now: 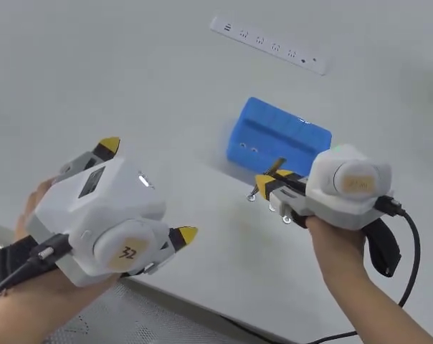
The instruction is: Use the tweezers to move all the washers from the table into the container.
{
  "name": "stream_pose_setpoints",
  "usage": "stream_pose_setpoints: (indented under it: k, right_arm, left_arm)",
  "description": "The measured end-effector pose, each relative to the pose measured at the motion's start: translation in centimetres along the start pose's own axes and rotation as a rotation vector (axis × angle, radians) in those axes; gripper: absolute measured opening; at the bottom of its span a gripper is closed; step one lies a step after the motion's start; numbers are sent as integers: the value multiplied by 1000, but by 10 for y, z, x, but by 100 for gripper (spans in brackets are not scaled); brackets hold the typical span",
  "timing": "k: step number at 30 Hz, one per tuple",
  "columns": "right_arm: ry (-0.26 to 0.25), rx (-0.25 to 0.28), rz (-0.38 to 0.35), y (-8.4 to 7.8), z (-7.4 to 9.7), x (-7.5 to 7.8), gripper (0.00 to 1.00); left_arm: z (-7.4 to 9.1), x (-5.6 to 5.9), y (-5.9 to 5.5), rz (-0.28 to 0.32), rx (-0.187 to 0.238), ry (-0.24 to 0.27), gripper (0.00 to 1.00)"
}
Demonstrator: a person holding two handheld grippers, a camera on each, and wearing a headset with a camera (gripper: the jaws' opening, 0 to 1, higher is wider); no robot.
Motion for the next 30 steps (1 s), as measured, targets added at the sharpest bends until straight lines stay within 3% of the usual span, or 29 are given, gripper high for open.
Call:
stream_pose_setpoints:
  k: [7,20,30]
  right_arm:
    - [3,5,-39,6,5,1,4]
    - [22,94,-7,50,25,-12,4]
    - [14,138,27,71,30,-8,4]
  left_arm:
    - [0,-1,0,-2,2,5,95]
    - [0,0,-1,2,0,-1,95]
    - [0,0,-1,-3,-1,1,95]
Point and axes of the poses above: the centre of the closed fingertips' face, and the gripper's own axes: z roughly backward along the fingers, x roughly to its right, y roughly out of its top, the point moved 2 cm from there along z, roughly backward along the fingers, and after that the axes turned 9 degrees about x, right-handed, at the moved point
